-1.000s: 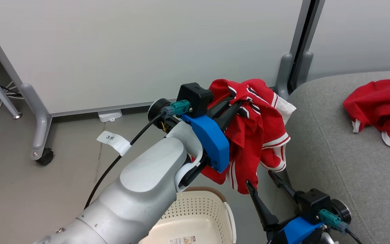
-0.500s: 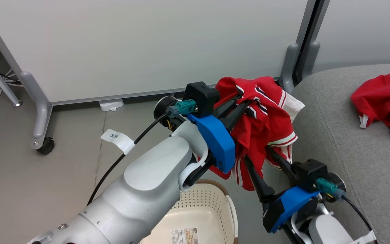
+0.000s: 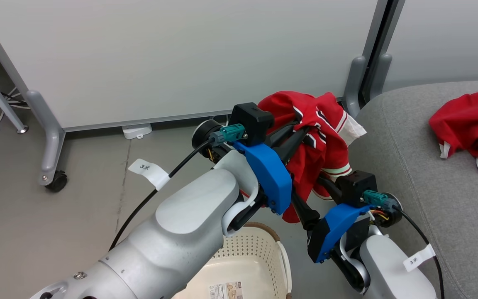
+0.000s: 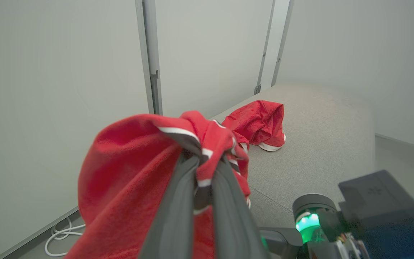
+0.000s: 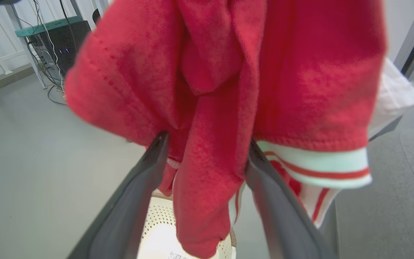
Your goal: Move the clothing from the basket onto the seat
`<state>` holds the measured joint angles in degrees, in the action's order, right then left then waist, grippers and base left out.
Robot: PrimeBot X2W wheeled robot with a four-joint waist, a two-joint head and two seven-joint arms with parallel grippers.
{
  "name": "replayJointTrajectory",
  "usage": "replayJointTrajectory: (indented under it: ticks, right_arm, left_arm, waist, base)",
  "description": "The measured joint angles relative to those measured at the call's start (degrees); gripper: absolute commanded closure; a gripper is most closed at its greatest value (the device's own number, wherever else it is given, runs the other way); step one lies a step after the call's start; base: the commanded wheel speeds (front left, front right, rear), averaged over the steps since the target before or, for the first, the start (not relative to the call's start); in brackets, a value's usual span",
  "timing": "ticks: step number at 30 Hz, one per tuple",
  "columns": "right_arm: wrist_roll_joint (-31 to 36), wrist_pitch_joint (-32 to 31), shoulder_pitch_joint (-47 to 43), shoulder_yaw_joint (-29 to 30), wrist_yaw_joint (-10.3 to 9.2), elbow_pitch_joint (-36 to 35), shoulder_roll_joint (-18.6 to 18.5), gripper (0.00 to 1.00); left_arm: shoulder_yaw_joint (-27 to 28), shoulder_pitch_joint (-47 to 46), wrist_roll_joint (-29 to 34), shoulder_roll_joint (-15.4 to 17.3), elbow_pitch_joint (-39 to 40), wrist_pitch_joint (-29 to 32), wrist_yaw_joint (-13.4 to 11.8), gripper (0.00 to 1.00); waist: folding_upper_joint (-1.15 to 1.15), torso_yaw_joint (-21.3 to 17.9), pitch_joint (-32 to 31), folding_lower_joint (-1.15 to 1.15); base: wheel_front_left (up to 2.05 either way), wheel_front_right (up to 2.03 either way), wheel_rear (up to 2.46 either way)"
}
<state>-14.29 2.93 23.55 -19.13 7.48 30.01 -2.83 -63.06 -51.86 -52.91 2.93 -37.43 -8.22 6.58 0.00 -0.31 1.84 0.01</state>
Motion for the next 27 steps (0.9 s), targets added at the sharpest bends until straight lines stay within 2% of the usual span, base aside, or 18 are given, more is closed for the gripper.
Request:
replayJointTrajectory:
  ticks: [1,2,3,4,14,26,27]
  right_arm:
    - [-0.51,0.29,0.43,-0.53,0.0,1.07,0.0,0.03]
    - [-1.08,0.45,0.9,-0.83,0.0,2.1,0.0,0.53]
    - [-1.59,0.73,1.35,-1.15,0.0,2.93,0.0,0.8]
    - [-2.02,1.04,1.81,-1.44,0.0,3.71,0.0,1.0]
    - [-4.27,3.72,4.39,-3.39,0.0,9.38,0.0,1.0]
    - [-5.04,5.84,5.28,-4.82,0.0,11.54,0.0,1.0]
    - [-5.05,6.05,5.28,-4.89,0.01,11.58,0.0,1.0]
  left_arm:
    - [-0.16,-0.02,-0.09,0.0,-0.04,-0.03,-0.05,1.0]
    - [-0.32,-0.07,-0.18,-0.01,-0.09,-0.04,-0.07,1.0]
    - [-0.45,-0.16,-0.47,0.0,-0.13,-0.1,-0.08,1.0]
    - [-0.56,-0.25,-0.58,0.0,-0.16,-0.22,-0.15,1.0]
    - [-1.55,-0.63,-1.68,-0.01,-0.85,-0.97,-0.48,1.0]
    - [-2.26,-0.83,-2.49,-0.01,-2.6,-2.43,-0.75,1.0]
    - [-2.29,-0.8,-2.49,-0.01,-2.75,-2.57,-0.75,0.89]
  waist:
    - [0.0,-0.12,-0.08,0.0]
    - [0.0,-0.2,-0.17,0.0]
    - [0.0,-0.3,-0.27,0.0]
    - [0.0,-0.39,-0.37,0.0]
    - [0.0,-1.0,-0.85,0.0]
    - [0.0,-1.38,-1.2,0.0]
    - [0.0,-1.41,-1.29,0.0]
  base:
    - [0.0,0.0,0.0]
    - [0.0,0.0,0.0]
    - [0.0,0.0,0.0]
    - [0.0,0.0,0.0]
    - [0.0,0.0,0.0]
    - [0.0,0.0,0.0]
    - [0.0,0.0,0.0]
